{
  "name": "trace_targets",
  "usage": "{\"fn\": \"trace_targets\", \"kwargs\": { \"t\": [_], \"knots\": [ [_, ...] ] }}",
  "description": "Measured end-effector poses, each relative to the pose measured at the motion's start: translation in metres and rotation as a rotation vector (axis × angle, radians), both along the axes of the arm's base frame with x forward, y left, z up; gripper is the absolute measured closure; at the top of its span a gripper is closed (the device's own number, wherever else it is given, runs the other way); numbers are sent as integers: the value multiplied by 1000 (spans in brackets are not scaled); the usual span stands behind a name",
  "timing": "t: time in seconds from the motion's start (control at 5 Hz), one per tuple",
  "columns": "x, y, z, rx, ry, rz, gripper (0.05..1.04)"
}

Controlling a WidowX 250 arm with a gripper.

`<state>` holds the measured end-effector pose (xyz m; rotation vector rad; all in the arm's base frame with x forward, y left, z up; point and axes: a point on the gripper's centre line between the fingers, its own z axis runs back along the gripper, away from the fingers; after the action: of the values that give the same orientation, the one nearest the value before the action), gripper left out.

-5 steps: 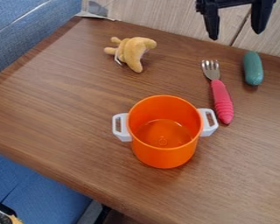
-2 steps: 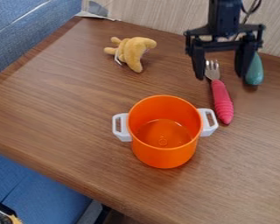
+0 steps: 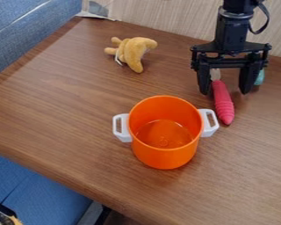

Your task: Move the red fork to the left bottom side of the table

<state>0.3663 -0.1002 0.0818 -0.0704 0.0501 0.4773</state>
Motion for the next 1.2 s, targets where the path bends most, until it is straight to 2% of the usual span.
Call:
{"fn": "trace_targets", "kwargs": {
  "t": [0.2, 0.4, 0.6, 0.8, 1.2],
  "knots": [
    [-1, 3, -5, 31, 4, 12, 399],
    [-1, 1, -8, 22, 9, 10, 692],
    [-1, 2, -9, 23, 11, 16, 739],
    [-2, 0, -8, 9, 22, 21, 739],
    [10, 15, 13, -65, 29, 110, 740]
  ]
}}
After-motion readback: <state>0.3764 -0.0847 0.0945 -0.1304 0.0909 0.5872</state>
